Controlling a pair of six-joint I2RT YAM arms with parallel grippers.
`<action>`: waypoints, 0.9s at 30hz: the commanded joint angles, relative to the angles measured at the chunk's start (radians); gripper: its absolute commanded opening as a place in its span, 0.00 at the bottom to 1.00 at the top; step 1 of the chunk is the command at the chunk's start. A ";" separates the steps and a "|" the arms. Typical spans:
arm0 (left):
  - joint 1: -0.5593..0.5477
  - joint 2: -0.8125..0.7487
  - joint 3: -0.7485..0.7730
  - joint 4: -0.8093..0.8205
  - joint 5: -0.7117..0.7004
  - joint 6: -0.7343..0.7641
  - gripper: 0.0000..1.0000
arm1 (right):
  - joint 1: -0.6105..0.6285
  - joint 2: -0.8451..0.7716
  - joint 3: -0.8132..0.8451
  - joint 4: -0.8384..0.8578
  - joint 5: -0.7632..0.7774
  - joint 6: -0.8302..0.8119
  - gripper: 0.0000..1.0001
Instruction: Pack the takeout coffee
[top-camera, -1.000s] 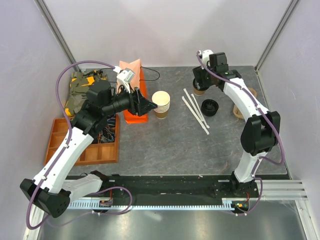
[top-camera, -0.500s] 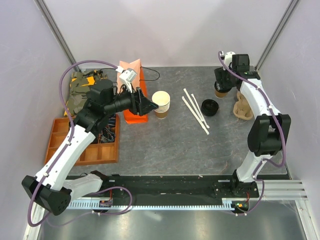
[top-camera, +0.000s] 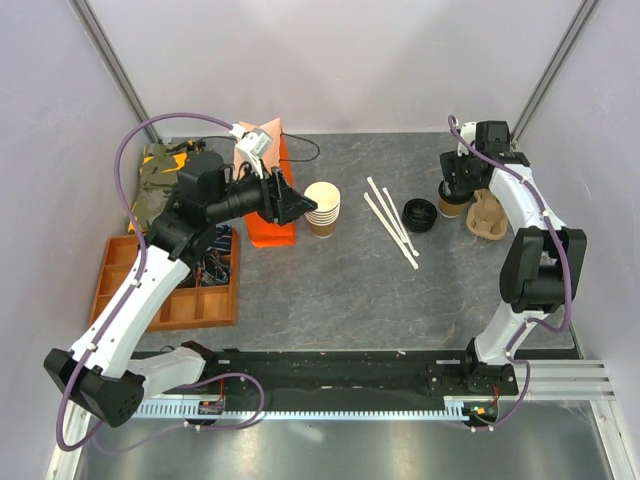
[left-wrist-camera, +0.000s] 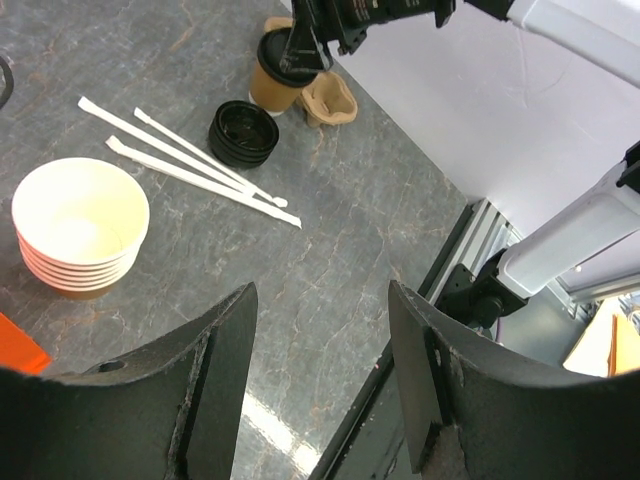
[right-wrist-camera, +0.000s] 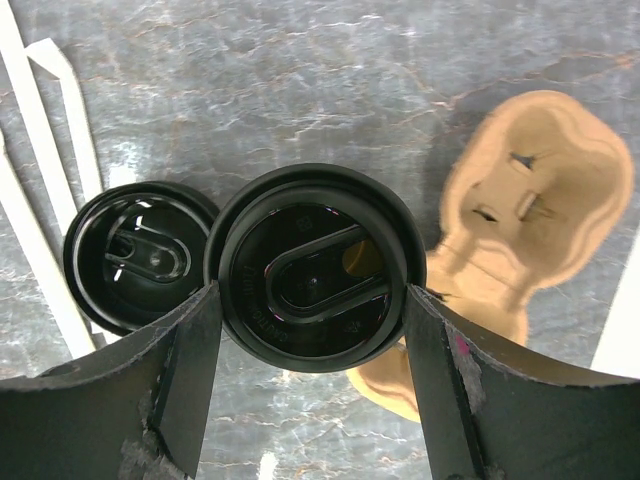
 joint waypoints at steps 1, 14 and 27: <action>0.007 0.007 0.053 0.018 0.022 0.015 0.63 | 0.002 -0.022 -0.031 0.028 -0.032 -0.001 0.72; 0.027 0.022 0.056 0.001 0.027 -0.011 0.63 | 0.002 -0.049 -0.094 0.044 -0.031 -0.001 0.86; 0.080 0.025 0.130 -0.048 0.024 0.027 0.65 | 0.004 -0.152 0.003 -0.007 -0.072 0.016 0.98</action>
